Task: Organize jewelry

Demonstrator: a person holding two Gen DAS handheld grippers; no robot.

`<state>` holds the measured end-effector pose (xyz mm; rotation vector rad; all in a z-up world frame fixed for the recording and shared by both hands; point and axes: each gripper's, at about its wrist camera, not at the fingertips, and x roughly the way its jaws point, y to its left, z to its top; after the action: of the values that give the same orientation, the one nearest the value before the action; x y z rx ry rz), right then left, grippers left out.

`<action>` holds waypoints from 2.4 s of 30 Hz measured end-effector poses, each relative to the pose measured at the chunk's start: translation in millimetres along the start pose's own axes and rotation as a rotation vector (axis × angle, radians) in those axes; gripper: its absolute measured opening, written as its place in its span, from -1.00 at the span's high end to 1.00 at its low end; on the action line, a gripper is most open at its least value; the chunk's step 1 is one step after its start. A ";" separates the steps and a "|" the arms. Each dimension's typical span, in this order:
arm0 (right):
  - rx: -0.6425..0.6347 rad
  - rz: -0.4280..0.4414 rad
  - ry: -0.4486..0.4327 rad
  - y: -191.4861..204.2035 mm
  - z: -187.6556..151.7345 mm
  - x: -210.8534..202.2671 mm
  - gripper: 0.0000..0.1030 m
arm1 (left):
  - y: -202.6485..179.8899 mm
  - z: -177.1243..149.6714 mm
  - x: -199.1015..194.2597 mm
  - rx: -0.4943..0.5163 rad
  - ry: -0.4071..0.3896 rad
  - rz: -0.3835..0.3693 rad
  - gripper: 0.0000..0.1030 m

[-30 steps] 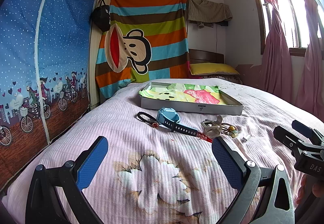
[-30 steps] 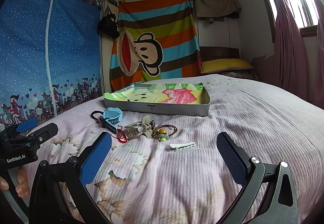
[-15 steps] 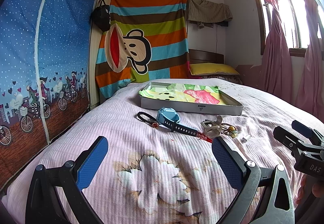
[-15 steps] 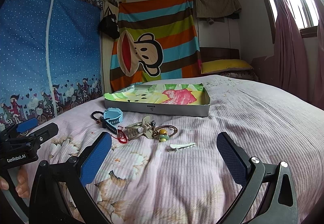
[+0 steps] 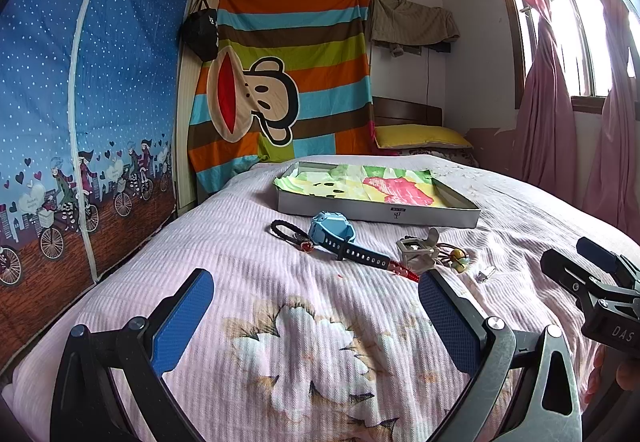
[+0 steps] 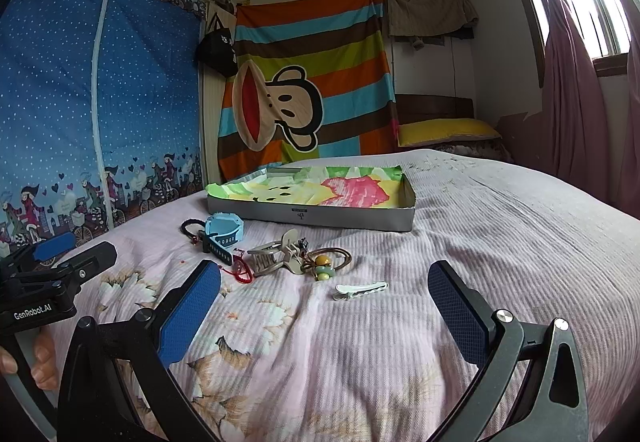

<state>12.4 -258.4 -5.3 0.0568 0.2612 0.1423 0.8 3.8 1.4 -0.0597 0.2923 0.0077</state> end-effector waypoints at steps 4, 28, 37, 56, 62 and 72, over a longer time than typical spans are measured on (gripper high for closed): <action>-0.001 0.001 0.000 0.2 0.0 0.0 -0.98 | 0.2 0.0 0.0 0.000 0.000 -0.001 -1.00; -0.019 -0.025 0.074 -13.8 4.9 24.8 -0.98 | -1.5 13.1 43.0 -0.015 0.142 -0.076 -1.00; -0.021 0.015 0.173 -31.9 10.0 65.0 -0.98 | -9.8 19.4 82.0 -0.028 0.264 -0.175 -0.78; 0.013 0.141 0.389 -39.6 -11.5 131.0 -0.06 | -48.0 12.2 152.2 -0.091 0.538 -0.406 0.09; 0.059 0.162 0.437 -38.5 -19.0 144.4 -0.06 | -46.3 5.7 167.1 -0.112 0.582 -0.366 0.38; 0.090 0.176 0.444 -36.1 -22.1 151.5 0.29 | -39.5 0.0 162.3 -0.133 0.605 -0.337 0.82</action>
<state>156.2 -271.0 -67.7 0.1383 0.7069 0.3187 156.9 -35.9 -43.1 -0.2444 0.8840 -0.3305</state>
